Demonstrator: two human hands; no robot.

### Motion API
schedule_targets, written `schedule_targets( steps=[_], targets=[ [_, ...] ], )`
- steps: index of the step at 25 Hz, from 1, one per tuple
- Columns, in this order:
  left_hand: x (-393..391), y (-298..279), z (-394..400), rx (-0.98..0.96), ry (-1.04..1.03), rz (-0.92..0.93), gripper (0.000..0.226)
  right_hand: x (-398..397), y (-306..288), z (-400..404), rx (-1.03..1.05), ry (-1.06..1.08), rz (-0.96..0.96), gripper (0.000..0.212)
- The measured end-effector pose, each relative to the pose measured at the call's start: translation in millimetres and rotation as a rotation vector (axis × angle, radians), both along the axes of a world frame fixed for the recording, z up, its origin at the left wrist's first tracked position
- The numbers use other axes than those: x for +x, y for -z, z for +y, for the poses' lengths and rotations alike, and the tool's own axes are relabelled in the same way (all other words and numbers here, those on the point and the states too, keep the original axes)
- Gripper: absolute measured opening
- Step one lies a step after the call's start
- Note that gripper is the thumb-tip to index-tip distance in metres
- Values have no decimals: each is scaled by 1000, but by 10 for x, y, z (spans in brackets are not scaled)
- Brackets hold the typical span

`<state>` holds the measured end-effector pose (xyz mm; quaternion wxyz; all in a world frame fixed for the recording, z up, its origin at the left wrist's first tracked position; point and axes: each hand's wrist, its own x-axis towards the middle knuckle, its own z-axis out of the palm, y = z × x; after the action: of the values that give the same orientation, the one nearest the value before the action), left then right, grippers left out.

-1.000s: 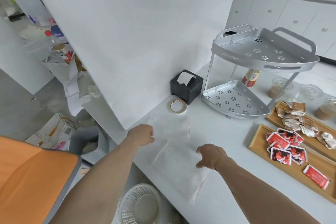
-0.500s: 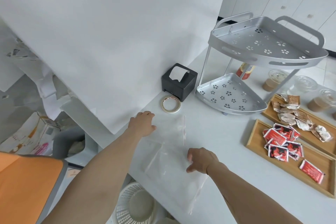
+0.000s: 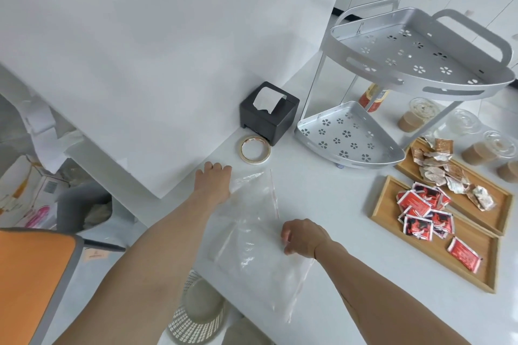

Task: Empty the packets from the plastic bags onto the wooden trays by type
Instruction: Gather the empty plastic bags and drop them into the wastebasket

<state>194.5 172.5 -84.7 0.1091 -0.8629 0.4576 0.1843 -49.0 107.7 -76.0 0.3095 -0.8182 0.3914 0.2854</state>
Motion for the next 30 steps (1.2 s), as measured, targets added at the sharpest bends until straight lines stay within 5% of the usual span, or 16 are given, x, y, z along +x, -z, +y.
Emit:
schedule_targets(
  steps=[6, 30],
  targets=[
    [-19, -33, 158, -29, -42, -40, 28, -49, -21, -34, -44, -54, 31, 25],
    [-789, -1098, 1492, -186, -323, 207, 28, -533, -1045, -18, -397, -257, -144, 28]
  ],
)
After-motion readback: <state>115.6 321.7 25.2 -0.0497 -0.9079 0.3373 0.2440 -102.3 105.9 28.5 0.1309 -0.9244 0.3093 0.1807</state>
